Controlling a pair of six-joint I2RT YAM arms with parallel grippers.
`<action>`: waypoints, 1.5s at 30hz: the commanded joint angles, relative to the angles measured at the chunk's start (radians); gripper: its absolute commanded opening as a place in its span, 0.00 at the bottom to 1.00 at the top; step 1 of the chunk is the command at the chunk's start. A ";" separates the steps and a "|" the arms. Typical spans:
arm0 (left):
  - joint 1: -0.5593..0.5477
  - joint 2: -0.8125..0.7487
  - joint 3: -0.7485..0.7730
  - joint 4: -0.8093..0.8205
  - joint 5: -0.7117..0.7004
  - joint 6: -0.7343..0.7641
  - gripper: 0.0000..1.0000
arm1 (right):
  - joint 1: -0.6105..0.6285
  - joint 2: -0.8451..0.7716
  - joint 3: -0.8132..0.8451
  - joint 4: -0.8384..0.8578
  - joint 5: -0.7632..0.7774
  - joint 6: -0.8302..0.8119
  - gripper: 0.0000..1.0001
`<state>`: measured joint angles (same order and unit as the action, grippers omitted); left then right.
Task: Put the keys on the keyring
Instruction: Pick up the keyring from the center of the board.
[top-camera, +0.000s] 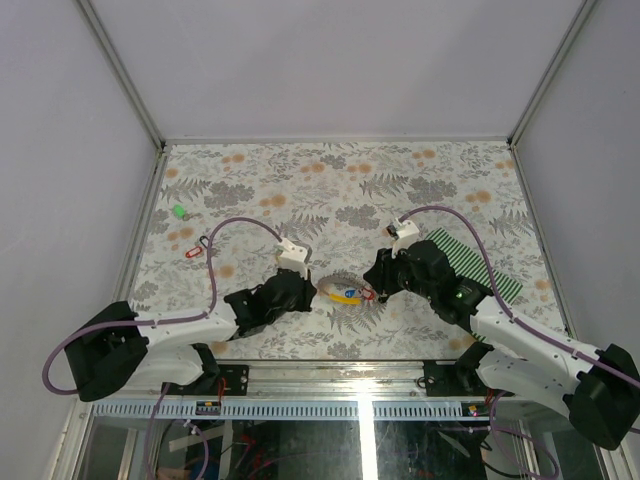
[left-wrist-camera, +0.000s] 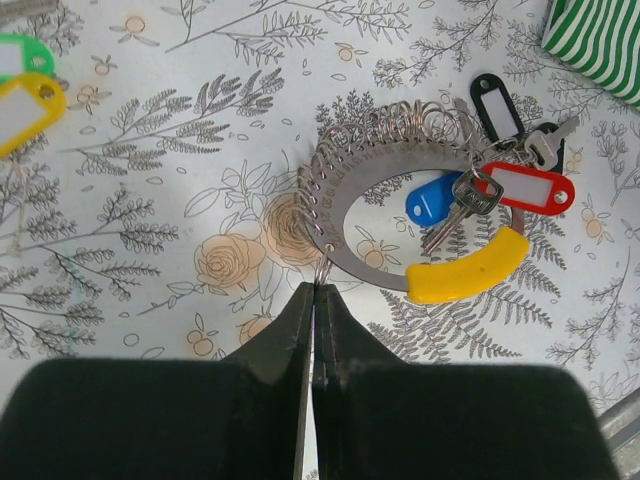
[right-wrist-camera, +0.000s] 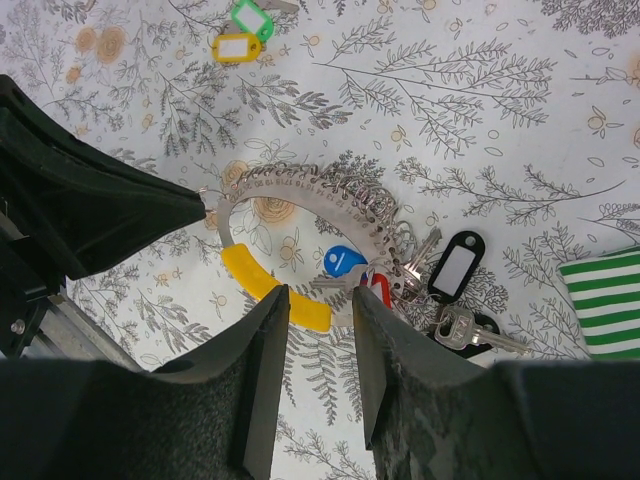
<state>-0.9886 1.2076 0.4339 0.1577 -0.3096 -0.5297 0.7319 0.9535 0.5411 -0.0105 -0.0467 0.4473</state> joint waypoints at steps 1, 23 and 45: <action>-0.009 -0.016 0.055 0.002 0.016 0.134 0.00 | -0.006 -0.050 0.021 0.043 -0.020 -0.042 0.38; -0.033 -0.160 -0.098 0.431 0.197 0.691 0.00 | -0.006 -0.346 -0.251 0.414 -0.220 -0.160 0.55; -0.032 -0.273 0.029 0.147 0.539 1.204 0.00 | -0.004 -0.325 -0.291 0.665 -0.558 -0.479 0.49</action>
<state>-1.0149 0.9554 0.3950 0.3351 0.1467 0.5835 0.7311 0.6357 0.1810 0.6003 -0.5072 0.1081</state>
